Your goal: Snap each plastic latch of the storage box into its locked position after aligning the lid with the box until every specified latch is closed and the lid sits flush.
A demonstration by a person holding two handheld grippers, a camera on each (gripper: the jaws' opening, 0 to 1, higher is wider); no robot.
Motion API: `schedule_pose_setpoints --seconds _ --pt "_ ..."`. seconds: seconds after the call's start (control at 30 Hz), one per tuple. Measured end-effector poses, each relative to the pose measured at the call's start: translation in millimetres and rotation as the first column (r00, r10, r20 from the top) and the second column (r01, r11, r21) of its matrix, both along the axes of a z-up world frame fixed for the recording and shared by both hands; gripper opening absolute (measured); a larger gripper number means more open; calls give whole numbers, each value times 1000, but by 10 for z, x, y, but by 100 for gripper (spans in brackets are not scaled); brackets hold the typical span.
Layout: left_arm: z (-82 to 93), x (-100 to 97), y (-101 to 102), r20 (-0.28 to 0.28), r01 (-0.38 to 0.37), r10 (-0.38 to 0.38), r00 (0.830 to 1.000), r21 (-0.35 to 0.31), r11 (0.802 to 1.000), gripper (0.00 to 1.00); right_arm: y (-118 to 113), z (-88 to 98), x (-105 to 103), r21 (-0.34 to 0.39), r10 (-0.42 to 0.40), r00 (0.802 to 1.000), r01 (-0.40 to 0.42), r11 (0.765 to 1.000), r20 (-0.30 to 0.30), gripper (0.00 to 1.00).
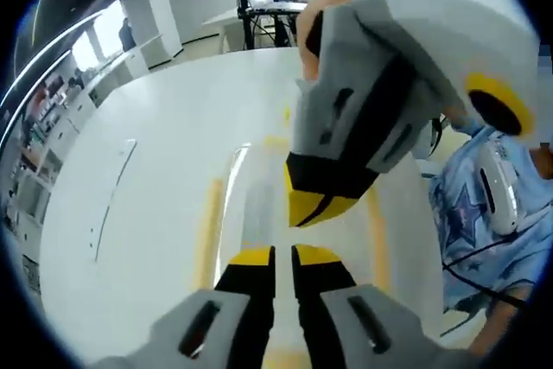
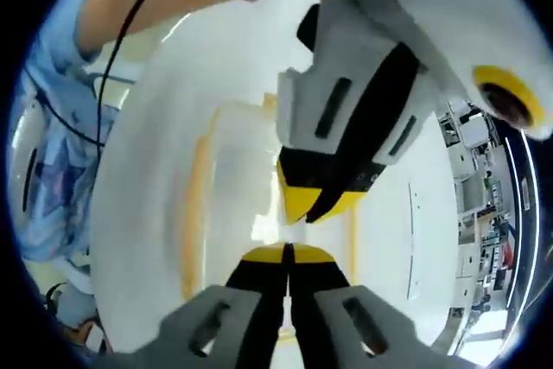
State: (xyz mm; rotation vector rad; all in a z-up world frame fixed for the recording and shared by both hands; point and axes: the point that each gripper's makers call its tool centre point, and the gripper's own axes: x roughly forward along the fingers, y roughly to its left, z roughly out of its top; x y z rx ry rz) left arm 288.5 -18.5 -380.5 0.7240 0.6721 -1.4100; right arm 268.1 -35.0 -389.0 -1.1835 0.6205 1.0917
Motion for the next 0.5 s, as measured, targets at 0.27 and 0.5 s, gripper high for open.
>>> schedule_pose_setpoints --seconds 0.27,0.5 --pt "36 94 368 -4 -59 59 998 -104 993 7 13 4 8 -24 1 1000 -1 1000 11 0" --pt "78 61 587 11 -101 109 994 -291 951 8 4 10 22 -30 0 1000 1 1000 16 0"
